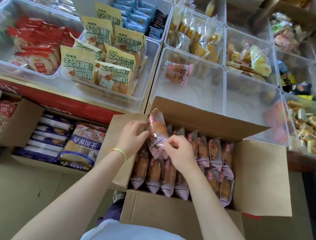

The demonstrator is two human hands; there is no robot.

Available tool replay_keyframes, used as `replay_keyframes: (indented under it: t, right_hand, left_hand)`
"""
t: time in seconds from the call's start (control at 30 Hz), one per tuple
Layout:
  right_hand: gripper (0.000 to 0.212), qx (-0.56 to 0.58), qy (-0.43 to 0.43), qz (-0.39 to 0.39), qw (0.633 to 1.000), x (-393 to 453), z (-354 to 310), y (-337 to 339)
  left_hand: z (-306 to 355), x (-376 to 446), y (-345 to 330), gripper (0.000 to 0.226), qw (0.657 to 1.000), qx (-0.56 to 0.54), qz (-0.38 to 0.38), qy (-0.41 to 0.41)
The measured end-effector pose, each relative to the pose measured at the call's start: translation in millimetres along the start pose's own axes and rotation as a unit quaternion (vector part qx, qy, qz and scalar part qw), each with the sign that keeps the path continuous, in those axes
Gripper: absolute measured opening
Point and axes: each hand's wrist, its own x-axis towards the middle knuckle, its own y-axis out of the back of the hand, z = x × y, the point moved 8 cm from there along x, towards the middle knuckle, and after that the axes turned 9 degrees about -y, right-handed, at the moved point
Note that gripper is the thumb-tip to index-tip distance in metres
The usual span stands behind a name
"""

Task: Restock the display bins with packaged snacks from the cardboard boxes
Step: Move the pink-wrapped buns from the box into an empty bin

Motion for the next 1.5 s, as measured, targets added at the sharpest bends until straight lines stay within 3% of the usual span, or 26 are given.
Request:
replay_keyframes:
  t: [0.1, 0.2, 0.3, 0.43, 0.53, 0.6, 0.7, 0.8, 0.87, 0.93, 1.07, 1.13, 1.23, 1.3, 1.37, 1.5]
  right_hand:
    - [0.023, 0.048, 0.033, -0.006, 0.998, -8, -23, 44]
    - [0.014, 0.149, 0.047, -0.018, 0.987, -11, -40, 84]
    - [0.018, 0.194, 0.056, 0.006, 0.979, -11, -56, 116]
    - [0.007, 0.132, 0.060, 0.022, 0.989, 0, -78, 139]
    - [0.020, 0.051, 0.110, -0.012, 0.993, 8, -114, 150]
    - [0.042, -0.020, 0.130, -0.022, 0.991, 18, -138, 156]
    - [0.056, -0.032, 0.125, -0.002, 0.992, 51, -158, 167]
    - [0.048, -0.006, 0.096, 0.022, 0.995, 106, -154, 171]
    - [0.045, -0.022, 0.067, 0.049, 0.996, 150, -141, 173]
    - [0.049, -0.064, 0.037, 0.081, 0.994, 191, -127, 175]
    - [0.049, -0.269, -0.040, 0.064, 0.960, 247, -92, 173]
    - [0.051, -0.348, -0.103, 0.051, 0.930, 264, -70, 174]
    - [0.057, -0.386, -0.178, 0.103, 0.899, 284, -48, 184]
    - [0.058, -0.387, -0.184, 0.134, 0.894, 296, -46, 189]
    - [0.057, -0.384, -0.178, 0.117, 0.899, 309, -44, 184]
    - [0.045, -0.396, -0.126, 0.073, 0.907, 335, -40, 171]
  left_hand:
    - [34, 2, 4, 0.049, 0.980, -0.199, -0.019, 0.024]
    - [65, 10, 15, 0.071, 0.976, -0.204, -0.076, -0.015]
    - [98, 16, 25, 0.062, 0.961, -0.242, -0.127, -0.047]
    - [135, 31, 45, 0.063, 0.952, -0.279, -0.098, -0.084]
    - [158, 49, 63, 0.059, 0.947, -0.294, -0.047, -0.124]
    - [172, 66, 71, 0.055, 0.944, -0.298, -0.025, -0.140]
    - [176, 100, 70, 0.062, 0.949, -0.285, -0.024, -0.130]
    - [157, 140, 56, 0.071, 0.975, -0.191, -0.020, -0.109]
    - [131, 168, 45, 0.069, 0.995, -0.048, 0.008, -0.088]
    - [103, 190, 33, 0.068, 0.993, 0.100, 0.008, -0.060]
    - [71, 214, -7, 0.072, 0.945, 0.316, -0.072, -0.051]
    - [69, 219, -24, 0.067, 0.917, 0.387, -0.077, -0.051]
    - [82, 235, -39, 0.053, 0.883, 0.453, -0.060, -0.106]
    - [96, 248, -44, 0.041, 0.868, 0.454, -0.055, -0.194]
    - [108, 259, -53, 0.034, 0.845, 0.458, -0.086, -0.261]
    - [100, 273, -83, 0.034, 0.808, 0.481, -0.247, -0.233]
